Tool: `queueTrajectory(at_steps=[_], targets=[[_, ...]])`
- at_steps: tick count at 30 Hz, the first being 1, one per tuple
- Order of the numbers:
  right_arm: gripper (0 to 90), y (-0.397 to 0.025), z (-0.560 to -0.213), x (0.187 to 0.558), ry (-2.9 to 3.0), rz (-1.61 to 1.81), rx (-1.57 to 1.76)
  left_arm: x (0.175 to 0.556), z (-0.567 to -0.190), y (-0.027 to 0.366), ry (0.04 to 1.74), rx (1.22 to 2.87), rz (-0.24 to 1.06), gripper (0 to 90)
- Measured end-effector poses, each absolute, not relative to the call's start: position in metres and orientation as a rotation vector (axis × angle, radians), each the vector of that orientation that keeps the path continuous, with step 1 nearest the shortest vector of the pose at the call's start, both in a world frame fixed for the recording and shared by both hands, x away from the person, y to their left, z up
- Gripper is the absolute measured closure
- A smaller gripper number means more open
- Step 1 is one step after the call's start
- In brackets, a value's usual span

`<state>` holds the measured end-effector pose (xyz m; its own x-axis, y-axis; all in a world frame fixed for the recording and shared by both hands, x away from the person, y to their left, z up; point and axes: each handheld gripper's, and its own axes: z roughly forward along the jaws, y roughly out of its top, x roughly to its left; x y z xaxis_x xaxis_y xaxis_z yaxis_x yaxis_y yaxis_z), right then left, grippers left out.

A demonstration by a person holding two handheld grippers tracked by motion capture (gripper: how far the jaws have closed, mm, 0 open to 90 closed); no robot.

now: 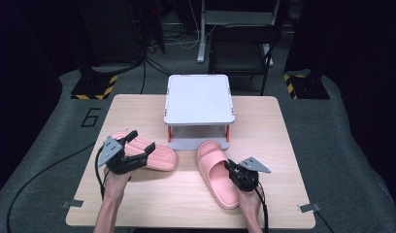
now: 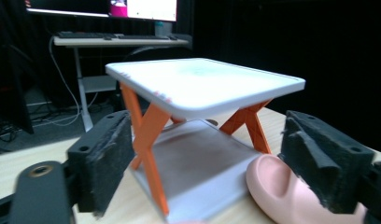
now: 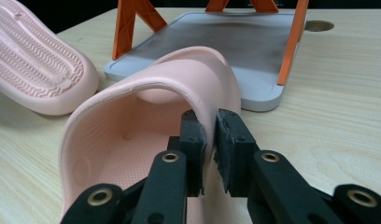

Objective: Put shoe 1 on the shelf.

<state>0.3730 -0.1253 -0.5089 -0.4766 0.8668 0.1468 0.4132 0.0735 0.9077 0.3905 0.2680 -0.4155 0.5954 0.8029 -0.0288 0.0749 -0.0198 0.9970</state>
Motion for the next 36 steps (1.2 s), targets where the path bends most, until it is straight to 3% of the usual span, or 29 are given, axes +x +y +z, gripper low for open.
queueTrajectory(at_steps=[4, 12, 20, 27, 36], targets=[[80.6, -0.121, -0.5, 0.38, 1.903, 1.441, 1.259, 0.431, -0.404, 0.243, 0.771, 1.58, 0.669, 28.8], [80.4, -0.098, -0.488, 0.405, 1.916, 1.456, 1.236, 0.473, -0.413, 0.222, 0.864, 1.675, 0.596, 30.3], [80.5, -0.073, -0.491, 0.435, 1.933, 1.446, 1.254, 0.477, -0.39, 0.206, 0.713, 1.702, 0.677, 28.5], [80.5, -0.059, -0.495, 0.455, 1.898, 1.433, 1.344, 0.502, -0.398, 0.202, 0.805, 1.768, 0.585, 27.8], [79.2, -0.033, -0.503, 0.478, 1.897, 1.4, 1.375, 0.501, -0.4, 0.201, 0.807, 1.765, 0.602, 28.4]])
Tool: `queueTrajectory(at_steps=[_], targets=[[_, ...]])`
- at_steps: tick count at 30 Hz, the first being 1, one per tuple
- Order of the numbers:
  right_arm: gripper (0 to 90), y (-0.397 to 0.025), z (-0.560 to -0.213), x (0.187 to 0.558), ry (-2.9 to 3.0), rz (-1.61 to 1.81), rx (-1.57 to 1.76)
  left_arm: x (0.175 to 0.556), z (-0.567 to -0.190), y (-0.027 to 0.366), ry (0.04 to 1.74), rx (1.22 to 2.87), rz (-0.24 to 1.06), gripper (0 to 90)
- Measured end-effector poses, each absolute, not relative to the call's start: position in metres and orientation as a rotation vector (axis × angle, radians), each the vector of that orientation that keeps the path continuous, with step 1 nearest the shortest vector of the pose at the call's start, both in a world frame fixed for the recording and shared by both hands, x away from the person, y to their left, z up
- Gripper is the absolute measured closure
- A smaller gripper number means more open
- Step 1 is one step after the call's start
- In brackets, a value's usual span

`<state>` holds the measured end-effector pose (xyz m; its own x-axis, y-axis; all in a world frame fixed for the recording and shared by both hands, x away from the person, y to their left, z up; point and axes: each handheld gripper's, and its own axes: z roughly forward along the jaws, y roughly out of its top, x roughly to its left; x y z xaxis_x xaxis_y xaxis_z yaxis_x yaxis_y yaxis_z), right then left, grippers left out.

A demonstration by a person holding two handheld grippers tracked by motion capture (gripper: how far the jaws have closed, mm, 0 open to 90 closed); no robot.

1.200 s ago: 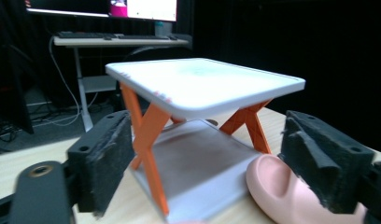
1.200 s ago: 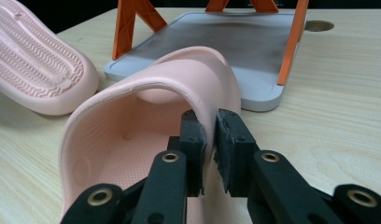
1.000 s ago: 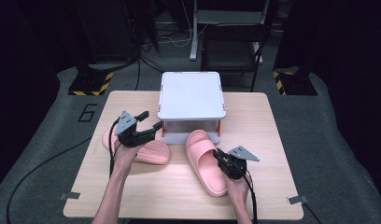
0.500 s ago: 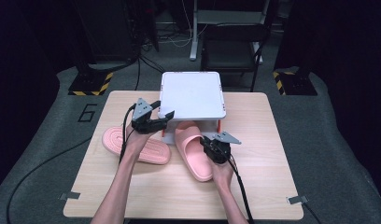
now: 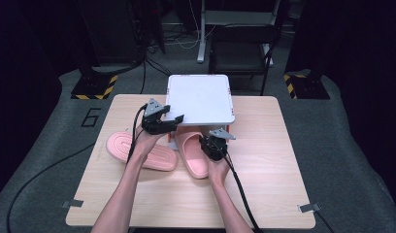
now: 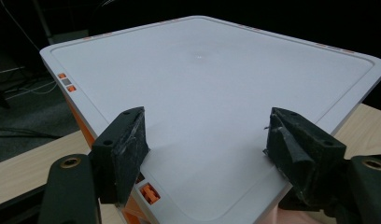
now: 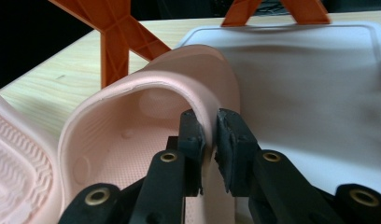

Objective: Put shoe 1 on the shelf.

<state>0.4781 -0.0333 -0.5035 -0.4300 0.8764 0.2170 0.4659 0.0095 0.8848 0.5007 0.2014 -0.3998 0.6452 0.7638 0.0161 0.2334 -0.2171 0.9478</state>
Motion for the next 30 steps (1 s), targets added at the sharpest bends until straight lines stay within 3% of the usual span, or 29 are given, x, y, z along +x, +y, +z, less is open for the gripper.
queueTrajectory(at_steps=[3, 4, 5, 7, 8, 10, 13, 19, 30], targets=[[73.4, -0.032, -0.504, 0.481, 1.88, 1.437, 1.372, 0.499, -0.401, 0.202, 0.806, 1.747, 0.612, 28.5], [60.5, -0.036, -0.501, 0.48, 1.877, 1.464, 1.367, 0.499, -0.401, 0.204, 0.799, 1.759, 0.599, 28.6], [60.5, -0.036, -0.501, 0.48, 1.877, 1.464, 1.367, 0.499, -0.401, 0.204, 0.799, 1.759, 0.599, 29.0], [48.4, -0.048, -0.493, 0.47, 1.91, 1.517, 1.323, 0.5, -0.401, 0.205, 0.795, 1.756, 0.622, 29.6], [48.4, -0.048, -0.493, 0.47, 1.91, 1.517, 1.323, 0.5, -0.401, 0.205, 0.795, 1.756, 0.622, 29.7], [37.6, -0.067, -0.489, 0.451, 1.968, 1.558, 1.237, 0.5, -0.401, 0.205, 0.795, 1.756, 0.622, 29.7], [31.3, -0.086, -0.491, 0.429, 2.062, 1.546, 1.138, 0.5, -0.4, 0.205, 0.797, 1.765, 0.619, 29.7], [24.0, -0.1, -0.502, 0.396, 2.225, 1.483, 1.027, 0.5, -0.401, 0.202, 0.809, 1.756, 0.631, 29.7], [26.5, -0.08, -0.519, 0.391, 2.325, 1.314, 0.987, 0.5, -0.401, 0.202, 0.812, 1.755, 0.622, 29.9]])
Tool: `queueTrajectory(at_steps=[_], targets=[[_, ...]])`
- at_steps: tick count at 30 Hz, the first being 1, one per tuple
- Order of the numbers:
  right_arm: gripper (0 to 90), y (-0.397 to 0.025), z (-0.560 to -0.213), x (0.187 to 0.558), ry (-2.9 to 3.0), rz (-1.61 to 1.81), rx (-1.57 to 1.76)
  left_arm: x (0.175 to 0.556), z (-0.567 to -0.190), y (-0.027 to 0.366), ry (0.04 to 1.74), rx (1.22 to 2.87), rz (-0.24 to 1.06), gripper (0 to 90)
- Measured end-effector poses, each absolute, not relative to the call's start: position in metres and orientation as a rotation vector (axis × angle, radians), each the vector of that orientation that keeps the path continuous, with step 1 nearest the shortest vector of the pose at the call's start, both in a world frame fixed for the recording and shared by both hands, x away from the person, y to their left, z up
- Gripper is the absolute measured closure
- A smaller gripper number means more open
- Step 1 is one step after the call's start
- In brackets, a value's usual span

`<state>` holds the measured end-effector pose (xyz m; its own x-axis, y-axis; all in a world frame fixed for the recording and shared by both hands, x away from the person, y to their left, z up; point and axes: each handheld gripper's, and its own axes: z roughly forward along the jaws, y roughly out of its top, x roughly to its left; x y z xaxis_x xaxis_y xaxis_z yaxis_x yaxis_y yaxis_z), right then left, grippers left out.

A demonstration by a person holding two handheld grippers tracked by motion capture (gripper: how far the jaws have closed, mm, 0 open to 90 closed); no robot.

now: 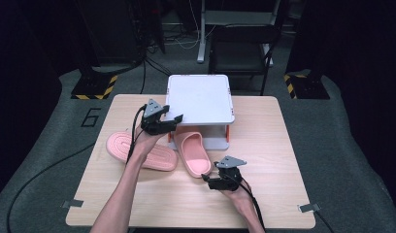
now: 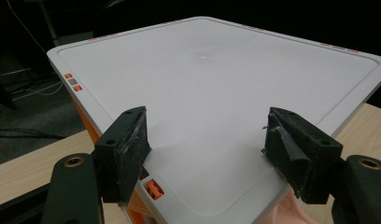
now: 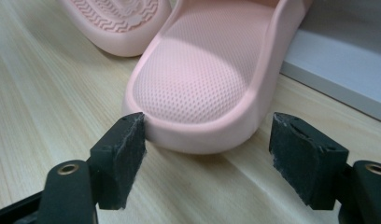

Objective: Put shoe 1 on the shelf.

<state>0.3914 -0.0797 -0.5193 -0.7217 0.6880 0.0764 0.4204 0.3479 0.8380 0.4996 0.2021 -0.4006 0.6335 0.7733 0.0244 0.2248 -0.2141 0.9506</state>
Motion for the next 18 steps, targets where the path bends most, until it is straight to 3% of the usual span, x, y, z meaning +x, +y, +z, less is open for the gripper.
queueTrajectory(at_steps=[18], targets=[[27.2, -0.049, -0.514, 0.438, 2.246, 1.315, 1.031, 0.499, -0.401, 0.201, 0.821, 1.749, 0.628, 30.6]])
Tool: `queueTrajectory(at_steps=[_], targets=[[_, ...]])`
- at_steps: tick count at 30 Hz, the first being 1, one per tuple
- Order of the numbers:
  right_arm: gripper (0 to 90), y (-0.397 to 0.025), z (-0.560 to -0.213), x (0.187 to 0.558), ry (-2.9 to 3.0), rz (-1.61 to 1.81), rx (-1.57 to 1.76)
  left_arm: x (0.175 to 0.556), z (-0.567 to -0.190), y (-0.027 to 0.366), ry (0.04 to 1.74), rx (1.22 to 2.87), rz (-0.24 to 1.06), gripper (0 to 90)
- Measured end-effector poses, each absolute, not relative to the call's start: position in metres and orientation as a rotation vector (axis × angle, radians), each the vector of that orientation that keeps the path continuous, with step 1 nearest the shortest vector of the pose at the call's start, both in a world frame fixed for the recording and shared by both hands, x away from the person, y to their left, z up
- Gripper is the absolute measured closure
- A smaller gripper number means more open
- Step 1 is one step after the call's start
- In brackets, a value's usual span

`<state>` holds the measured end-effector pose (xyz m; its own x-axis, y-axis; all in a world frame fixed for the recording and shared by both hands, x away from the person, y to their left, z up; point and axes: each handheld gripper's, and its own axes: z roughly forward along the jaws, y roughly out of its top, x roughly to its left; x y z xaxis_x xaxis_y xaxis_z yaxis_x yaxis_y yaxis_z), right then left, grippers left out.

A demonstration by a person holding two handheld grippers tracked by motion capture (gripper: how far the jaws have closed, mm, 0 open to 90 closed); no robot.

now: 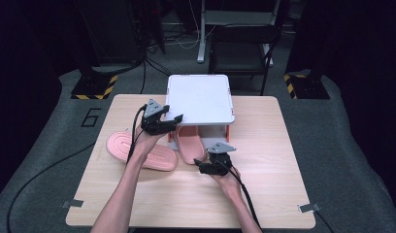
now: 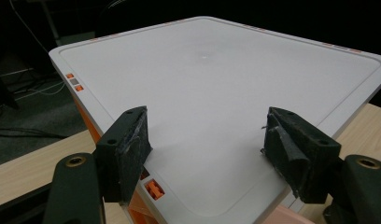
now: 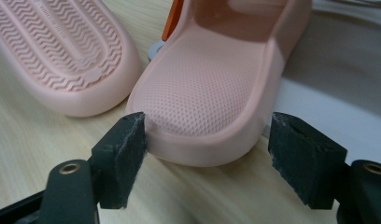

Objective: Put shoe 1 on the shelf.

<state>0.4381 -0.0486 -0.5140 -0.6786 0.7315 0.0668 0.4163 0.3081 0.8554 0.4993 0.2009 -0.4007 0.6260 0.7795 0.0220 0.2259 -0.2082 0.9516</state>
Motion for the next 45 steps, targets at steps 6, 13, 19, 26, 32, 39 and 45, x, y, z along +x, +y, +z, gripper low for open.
queueTrajectory(at_steps=[6, 13, 19, 26, 32, 39, 45], targets=[[30.7, -0.032, -0.512, 0.452, 2.223, 1.289, 0.999, 0.5, -0.401, 0.201, 0.819, 1.745, 0.628, 30.9], [30.4, -0.018, -0.512, 0.469, 2.224, 1.277, 1.033, 0.5, -0.401, 0.201, 0.82, 1.747, 0.633, 30.9], [31.1, -0.012, -0.512, 0.481, 2.222, 1.291, 1.046, 0.5, -0.401, 0.201, 0.819, 1.748, 0.633, 30.9], [30.4, -0.007, -0.515, 0.491, 2.208, 1.304, 1.07, 0.5, -0.4, 0.201, 0.818, 1.758, 0.628, 30.9], [28.6, -0.008, -0.519, 0.496, 2.204, 1.333, 1.067, 0.5, -0.401, 0.2, 0.822, 1.752, 0.628, 30.9], [25.3, -0.015, -0.509, 0.481, 2.201, 1.336, 1.062, 0.499, -0.401, 0.203, 0.813, 1.745, 0.587, 28.9], [17.6, -0.049, -0.483, 0.45, 2.037, 1.399, 1.024, 0.49, -0.403, 0.21, 0.79, 1.651, 0.587, 18.5]])
